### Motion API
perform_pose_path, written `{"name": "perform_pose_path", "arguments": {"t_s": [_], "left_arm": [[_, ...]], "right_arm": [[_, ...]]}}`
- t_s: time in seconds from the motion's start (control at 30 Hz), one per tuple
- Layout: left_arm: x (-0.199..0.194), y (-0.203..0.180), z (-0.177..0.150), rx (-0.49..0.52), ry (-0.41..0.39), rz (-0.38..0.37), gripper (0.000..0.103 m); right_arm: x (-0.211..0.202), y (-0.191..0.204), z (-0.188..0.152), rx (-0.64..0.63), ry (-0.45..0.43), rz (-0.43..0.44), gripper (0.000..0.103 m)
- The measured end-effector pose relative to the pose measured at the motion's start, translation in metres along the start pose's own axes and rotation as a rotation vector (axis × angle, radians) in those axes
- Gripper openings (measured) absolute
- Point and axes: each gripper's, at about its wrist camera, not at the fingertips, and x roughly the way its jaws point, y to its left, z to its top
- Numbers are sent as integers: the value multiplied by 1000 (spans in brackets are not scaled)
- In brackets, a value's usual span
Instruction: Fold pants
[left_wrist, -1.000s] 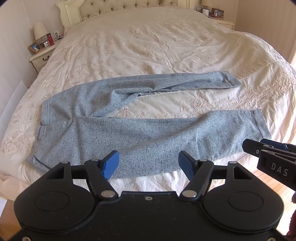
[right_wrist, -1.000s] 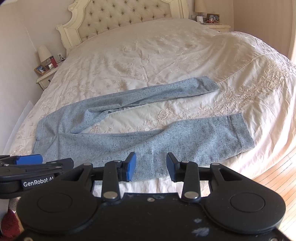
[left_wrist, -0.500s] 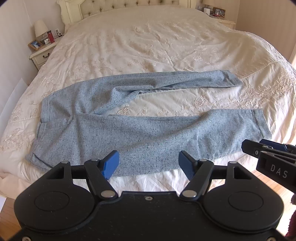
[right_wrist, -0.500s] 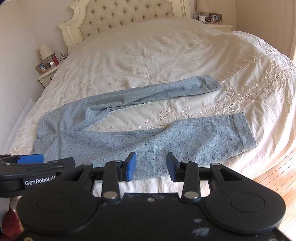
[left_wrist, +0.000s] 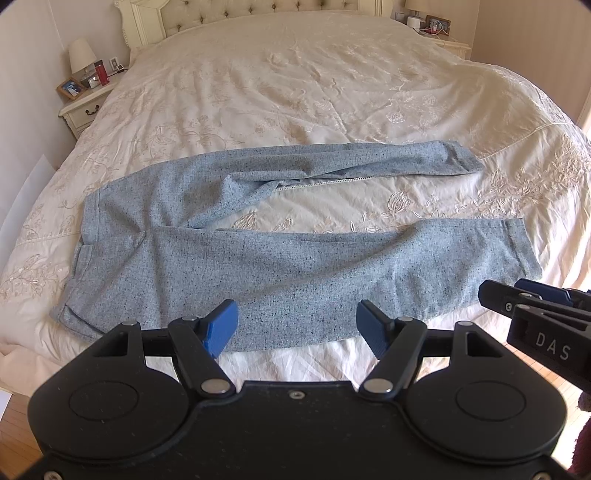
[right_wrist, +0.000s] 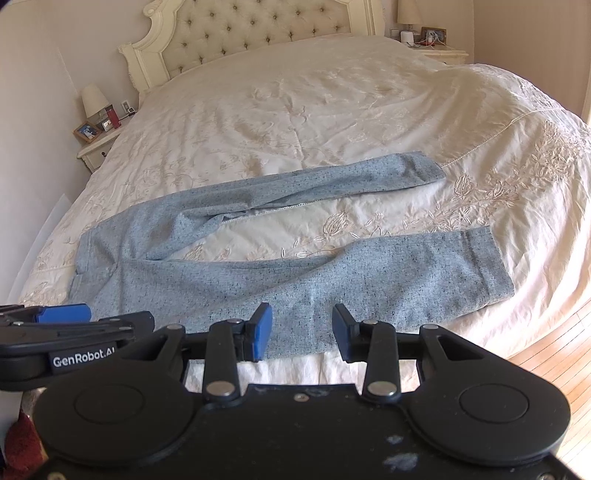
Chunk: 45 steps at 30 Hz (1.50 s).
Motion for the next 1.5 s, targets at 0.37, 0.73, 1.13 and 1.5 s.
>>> {"name": "perform_pose_path", "arguments": {"t_s": [0.37,0.73,1.13,1.5], "left_arm": [[1,-2,1,2,5,-1,73],[4,-3,2,-5,19,-7,73],[31,23,9,-9,85,-19,72],[88,40,74,9,49,-60,68]], "right_arm": [[0,0,0,-1,-1,0,39],[5,0,1,-1,6,10,39],[49,2,5,53,101,-11,39],[96,-32,52,106,95,-192,39]]}}
